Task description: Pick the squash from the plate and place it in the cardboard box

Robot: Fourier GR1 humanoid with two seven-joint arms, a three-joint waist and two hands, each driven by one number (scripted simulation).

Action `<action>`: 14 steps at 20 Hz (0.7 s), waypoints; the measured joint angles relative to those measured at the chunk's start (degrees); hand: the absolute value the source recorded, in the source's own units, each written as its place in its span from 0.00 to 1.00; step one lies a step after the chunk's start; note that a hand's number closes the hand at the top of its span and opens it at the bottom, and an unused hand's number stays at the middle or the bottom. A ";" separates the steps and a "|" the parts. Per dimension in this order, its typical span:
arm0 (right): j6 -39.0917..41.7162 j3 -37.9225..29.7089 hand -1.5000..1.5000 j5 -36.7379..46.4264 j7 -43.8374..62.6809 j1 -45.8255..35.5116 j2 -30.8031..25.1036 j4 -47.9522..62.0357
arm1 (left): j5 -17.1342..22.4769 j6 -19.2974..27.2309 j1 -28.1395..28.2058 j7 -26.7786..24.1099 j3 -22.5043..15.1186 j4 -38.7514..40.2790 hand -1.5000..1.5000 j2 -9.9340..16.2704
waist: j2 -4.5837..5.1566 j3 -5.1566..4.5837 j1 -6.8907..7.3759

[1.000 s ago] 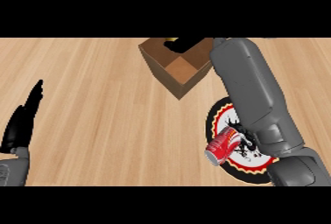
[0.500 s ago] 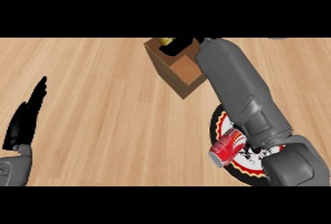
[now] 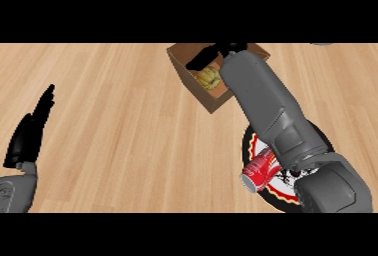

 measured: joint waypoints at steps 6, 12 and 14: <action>-4.44 -3.61 0.00 -3.71 -7.51 0.32 -0.44 -1.25 | -0.19 0.32 0.27 -0.78 -0.08 0.82 0.50 -0.51 | -0.03 0.02 -0.27; -5.20 -9.65 0.00 -9.93 -13.77 1.19 -3.27 -2.54 | -0.32 0.88 0.82 -0.04 -0.05 0.26 0.50 -1.10 | -0.41 0.06 -1.05; -3.57 -11.20 0.00 -11.78 -15.73 1.62 -4.93 -2.64 | -0.11 0.81 1.23 -0.54 0.51 0.82 0.50 -0.77 | -0.60 0.05 -1.52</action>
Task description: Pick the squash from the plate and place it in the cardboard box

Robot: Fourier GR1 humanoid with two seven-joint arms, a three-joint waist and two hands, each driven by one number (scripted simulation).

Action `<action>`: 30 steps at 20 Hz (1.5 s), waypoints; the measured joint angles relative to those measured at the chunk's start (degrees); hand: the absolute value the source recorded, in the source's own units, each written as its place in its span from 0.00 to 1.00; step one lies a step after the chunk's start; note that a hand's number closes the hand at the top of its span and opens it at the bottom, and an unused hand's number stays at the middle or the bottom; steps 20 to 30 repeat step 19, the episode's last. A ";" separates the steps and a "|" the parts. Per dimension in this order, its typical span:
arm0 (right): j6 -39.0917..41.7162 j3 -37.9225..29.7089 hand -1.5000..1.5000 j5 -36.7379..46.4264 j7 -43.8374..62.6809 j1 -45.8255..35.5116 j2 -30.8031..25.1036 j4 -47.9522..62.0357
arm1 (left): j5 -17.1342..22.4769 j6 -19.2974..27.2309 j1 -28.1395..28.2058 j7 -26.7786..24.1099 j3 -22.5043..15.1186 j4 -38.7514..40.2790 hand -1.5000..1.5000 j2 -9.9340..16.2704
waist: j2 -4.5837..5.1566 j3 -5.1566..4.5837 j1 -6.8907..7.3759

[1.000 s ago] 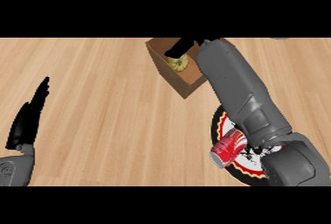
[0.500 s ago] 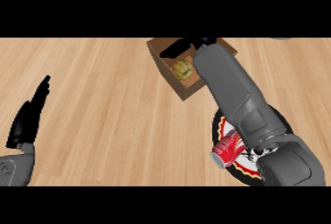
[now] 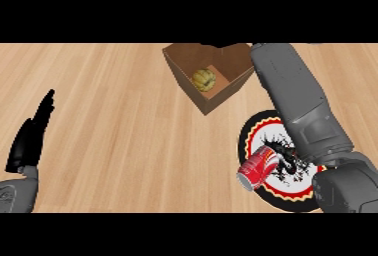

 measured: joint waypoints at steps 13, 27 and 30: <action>12.66 -4.64 0.00 -6.43 -7.45 7.97 -15.52 0.44 | -0.18 0.47 1.28 -0.29 1.19 0.17 0.50 0.35 | -0.81 0.01 -2.16; 20.75 -3.77 0.00 -6.89 -9.65 12.11 -22.95 0.73 | -0.10 0.12 1.54 -0.42 1.66 0.51 0.50 0.71 | -0.95 0.02 -2.41; 20.75 -3.77 0.00 -6.89 -9.65 12.11 -22.95 0.73 | -0.10 0.12 1.54 -0.42 1.66 0.51 0.50 0.71 | -0.95 0.02 -2.41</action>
